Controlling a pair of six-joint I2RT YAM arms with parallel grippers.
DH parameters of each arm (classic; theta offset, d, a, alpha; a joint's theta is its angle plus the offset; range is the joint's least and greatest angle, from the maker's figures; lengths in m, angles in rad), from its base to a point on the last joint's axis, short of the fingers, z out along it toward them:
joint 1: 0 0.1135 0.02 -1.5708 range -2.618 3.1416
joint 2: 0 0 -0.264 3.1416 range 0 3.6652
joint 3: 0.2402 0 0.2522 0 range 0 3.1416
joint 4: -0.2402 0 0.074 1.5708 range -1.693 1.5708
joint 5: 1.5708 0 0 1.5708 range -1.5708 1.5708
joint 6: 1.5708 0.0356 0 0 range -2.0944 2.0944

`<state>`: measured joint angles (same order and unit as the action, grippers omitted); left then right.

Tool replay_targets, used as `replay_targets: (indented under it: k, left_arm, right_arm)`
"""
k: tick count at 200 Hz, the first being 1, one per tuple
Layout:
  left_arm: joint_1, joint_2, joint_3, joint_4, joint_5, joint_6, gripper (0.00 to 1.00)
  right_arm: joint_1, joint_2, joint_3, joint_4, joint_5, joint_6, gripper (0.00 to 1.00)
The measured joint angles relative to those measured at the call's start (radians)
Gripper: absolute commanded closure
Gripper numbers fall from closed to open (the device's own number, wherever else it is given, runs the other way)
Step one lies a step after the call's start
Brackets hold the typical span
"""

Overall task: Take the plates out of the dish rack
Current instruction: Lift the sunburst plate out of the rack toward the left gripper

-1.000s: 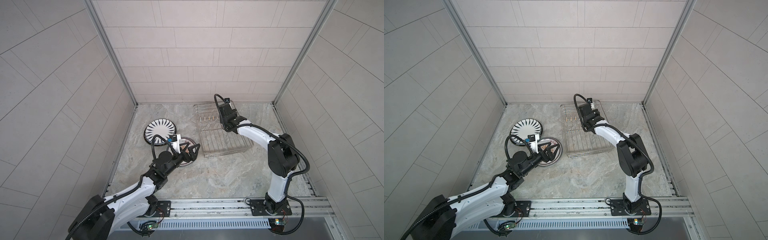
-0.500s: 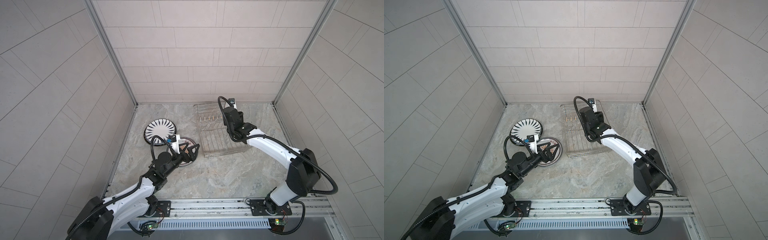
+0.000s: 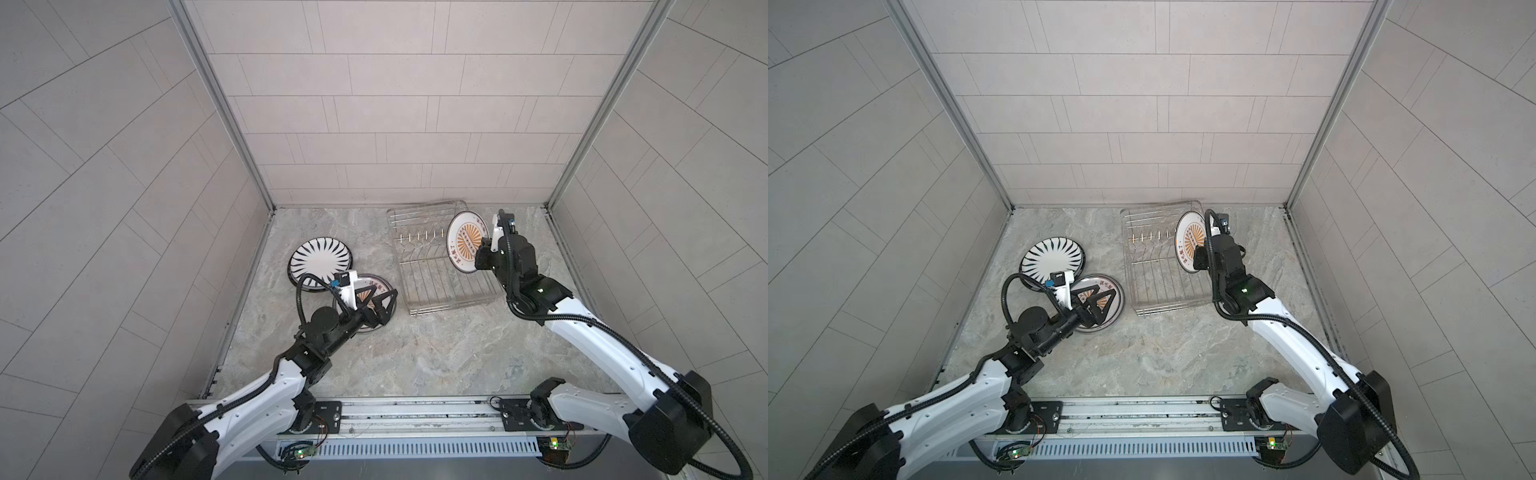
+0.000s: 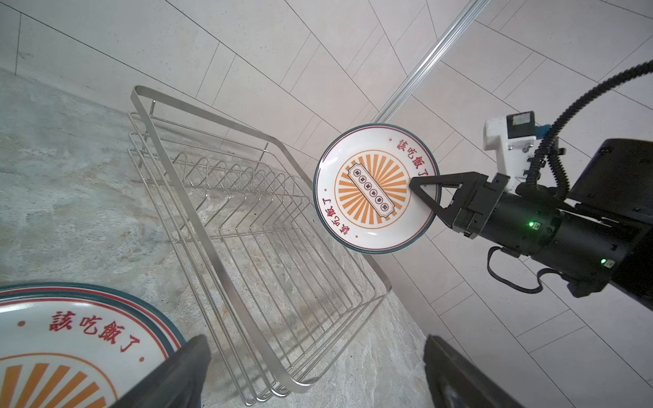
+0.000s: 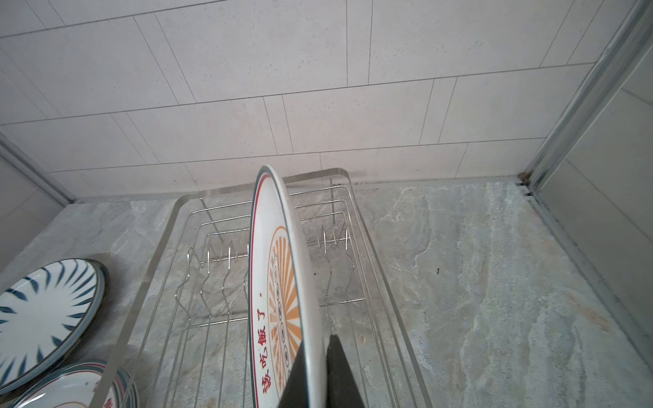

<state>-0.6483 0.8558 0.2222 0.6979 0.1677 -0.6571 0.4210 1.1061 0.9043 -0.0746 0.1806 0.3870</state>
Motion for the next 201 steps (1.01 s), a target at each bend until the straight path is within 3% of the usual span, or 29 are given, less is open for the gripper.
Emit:
replay_targets:
  k: [68, 103, 167, 201]
  left_arm:
    - [-0.007, -0.019, -0.011, -0.014, 0.014, -0.003, 0.0]
    - [-0.007, 0.01, -0.017, 0.027, 0.026, -0.044, 0.03]
    - [-0.007, 0.08, -0.04, 0.141, 0.012, -0.124, 0.22]
    - [-0.007, 0.084, -0.04, 0.165, 0.02, -0.14, 0.46]
  right_arm:
    - [-0.032, -0.041, -0.111, 0.119, -0.453, 0.164, 0.91]
    - [-0.026, -0.027, -0.158, 0.235, -0.62, 0.257, 0.91]
    - [0.062, 0.011, -0.192, 0.349, -0.716, 0.321, 0.91]
    - [0.098, 0.011, -0.201, 0.379, -0.723, 0.32, 0.91]
